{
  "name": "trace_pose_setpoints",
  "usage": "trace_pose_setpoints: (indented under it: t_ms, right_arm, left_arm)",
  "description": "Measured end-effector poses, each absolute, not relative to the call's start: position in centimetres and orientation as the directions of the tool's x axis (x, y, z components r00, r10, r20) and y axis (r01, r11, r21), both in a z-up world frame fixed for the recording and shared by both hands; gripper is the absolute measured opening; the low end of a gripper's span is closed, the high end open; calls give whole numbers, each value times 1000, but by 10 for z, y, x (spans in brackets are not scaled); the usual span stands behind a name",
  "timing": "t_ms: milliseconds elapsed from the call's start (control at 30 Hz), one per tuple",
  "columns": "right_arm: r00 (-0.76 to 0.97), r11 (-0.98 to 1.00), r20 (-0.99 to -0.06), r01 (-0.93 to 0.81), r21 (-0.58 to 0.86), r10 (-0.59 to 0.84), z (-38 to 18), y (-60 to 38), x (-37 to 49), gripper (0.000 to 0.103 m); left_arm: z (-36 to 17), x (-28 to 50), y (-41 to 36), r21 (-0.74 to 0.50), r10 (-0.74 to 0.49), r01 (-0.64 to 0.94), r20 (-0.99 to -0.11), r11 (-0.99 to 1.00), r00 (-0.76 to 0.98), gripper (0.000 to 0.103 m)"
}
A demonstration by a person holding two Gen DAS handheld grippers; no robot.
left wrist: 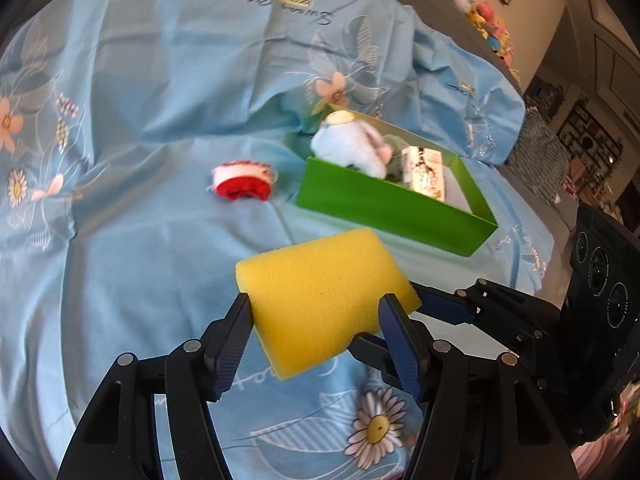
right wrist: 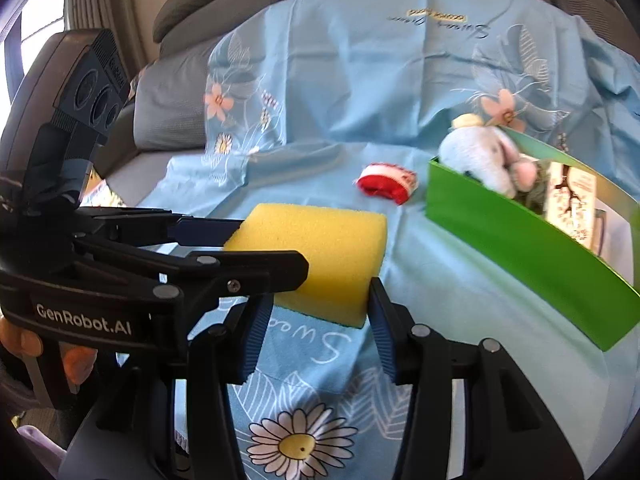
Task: Organize soft objects
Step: 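Carry the sponge over the green box with the left gripper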
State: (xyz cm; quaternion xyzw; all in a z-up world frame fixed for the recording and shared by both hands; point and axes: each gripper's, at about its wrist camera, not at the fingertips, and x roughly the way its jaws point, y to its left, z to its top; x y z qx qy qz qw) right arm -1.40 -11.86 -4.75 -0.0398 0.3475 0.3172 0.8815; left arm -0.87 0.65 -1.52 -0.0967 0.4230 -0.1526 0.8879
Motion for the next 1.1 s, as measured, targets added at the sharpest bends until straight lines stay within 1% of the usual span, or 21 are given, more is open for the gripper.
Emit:
trace_pose_setpoints:
  t_ms: [733,1100]
  right_arm:
    - [661,842,-529,-479,248,532,-37,-205,-8,47]
    - [757,882,-452,-409,236,472,-12,-252,30,47]
  left_arm:
    - [12,26,-90,-164,-332,322,-739,933,586,65]
    - [47,82,-143,-71,-345,419,-698,905,627,65]
